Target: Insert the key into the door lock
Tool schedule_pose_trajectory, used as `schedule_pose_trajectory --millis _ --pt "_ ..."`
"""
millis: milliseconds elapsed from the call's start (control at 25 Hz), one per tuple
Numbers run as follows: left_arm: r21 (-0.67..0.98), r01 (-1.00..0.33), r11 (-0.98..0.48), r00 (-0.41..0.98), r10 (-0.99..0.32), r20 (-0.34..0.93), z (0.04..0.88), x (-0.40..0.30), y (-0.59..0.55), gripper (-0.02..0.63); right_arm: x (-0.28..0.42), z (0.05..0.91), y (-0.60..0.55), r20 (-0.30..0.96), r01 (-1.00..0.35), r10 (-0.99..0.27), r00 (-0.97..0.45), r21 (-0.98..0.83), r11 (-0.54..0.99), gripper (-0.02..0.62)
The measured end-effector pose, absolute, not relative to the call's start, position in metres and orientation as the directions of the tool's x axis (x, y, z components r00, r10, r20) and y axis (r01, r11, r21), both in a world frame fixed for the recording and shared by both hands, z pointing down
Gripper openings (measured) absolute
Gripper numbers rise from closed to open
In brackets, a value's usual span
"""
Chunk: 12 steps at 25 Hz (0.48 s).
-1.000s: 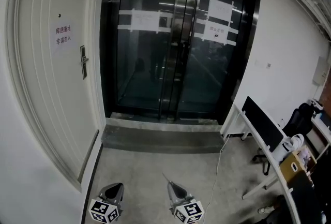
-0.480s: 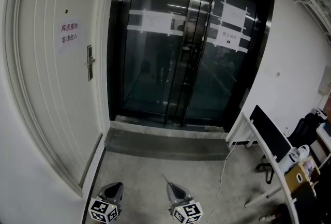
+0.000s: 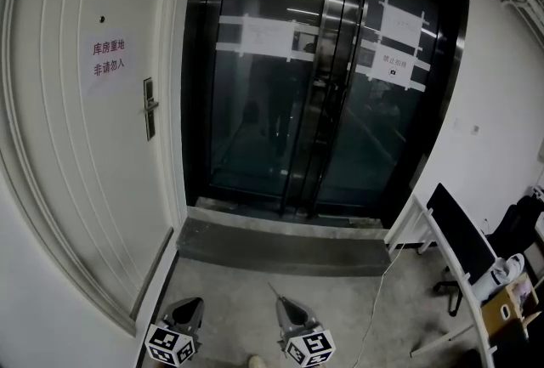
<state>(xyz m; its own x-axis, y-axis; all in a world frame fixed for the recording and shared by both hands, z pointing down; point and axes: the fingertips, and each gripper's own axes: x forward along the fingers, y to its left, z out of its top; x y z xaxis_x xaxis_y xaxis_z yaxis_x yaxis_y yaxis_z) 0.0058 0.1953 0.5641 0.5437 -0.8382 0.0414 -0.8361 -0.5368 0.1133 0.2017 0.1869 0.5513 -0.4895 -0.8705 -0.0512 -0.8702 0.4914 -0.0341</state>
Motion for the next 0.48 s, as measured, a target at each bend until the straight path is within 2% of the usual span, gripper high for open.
schedule_pose_trajectory --millis 480 --pt "0.103 -0.866 -0.489 0.496 -0.866 0.056 0.556 0.041 0.074 0.002 0.23 0.551 0.05 -0.038 -0.832 -0.834 -0.551 -0.048 0.552 0.011"
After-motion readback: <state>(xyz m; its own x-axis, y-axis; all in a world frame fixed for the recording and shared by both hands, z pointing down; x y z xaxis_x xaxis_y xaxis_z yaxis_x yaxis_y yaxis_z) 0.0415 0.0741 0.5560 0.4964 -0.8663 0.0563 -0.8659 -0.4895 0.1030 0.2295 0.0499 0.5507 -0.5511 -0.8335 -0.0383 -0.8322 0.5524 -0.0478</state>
